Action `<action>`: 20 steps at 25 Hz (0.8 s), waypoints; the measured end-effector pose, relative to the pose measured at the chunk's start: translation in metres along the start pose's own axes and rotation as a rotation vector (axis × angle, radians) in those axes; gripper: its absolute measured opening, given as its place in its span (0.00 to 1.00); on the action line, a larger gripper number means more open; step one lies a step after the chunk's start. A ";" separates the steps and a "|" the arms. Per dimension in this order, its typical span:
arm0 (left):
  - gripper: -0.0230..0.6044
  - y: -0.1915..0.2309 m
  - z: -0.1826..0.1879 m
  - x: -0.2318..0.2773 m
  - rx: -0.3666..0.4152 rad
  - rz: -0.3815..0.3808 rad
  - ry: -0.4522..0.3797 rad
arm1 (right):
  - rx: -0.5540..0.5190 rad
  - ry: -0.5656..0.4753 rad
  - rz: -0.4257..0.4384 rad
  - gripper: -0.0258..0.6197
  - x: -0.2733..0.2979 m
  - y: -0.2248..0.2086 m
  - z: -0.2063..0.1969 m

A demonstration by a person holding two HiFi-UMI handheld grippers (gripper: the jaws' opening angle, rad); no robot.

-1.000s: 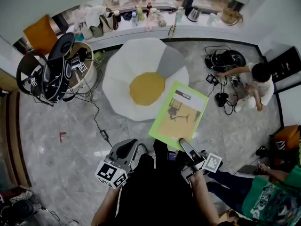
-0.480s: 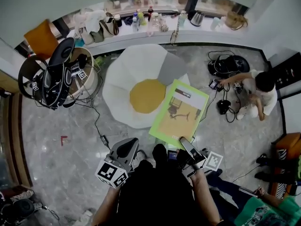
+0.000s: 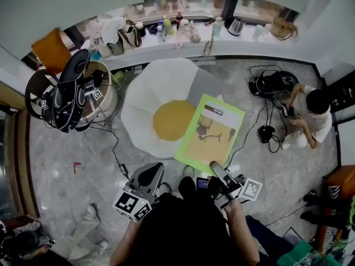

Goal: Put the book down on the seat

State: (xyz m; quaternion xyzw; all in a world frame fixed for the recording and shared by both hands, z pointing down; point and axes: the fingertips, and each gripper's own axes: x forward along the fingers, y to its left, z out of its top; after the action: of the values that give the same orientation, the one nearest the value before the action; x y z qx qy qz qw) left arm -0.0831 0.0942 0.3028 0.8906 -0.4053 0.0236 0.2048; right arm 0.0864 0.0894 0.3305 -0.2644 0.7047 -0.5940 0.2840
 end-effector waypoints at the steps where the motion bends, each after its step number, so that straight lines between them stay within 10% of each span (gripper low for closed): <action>1: 0.06 -0.001 0.000 0.004 -0.005 0.011 -0.001 | 0.003 0.005 0.000 0.27 0.000 -0.002 0.005; 20: 0.06 -0.003 -0.003 0.034 -0.029 0.088 0.025 | 0.035 0.066 -0.004 0.27 0.004 -0.022 0.041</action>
State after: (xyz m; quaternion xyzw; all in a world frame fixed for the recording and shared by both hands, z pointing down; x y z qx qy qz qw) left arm -0.0577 0.0730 0.3117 0.8686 -0.4418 0.0377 0.2213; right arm 0.1137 0.0549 0.3467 -0.2411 0.7025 -0.6153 0.2641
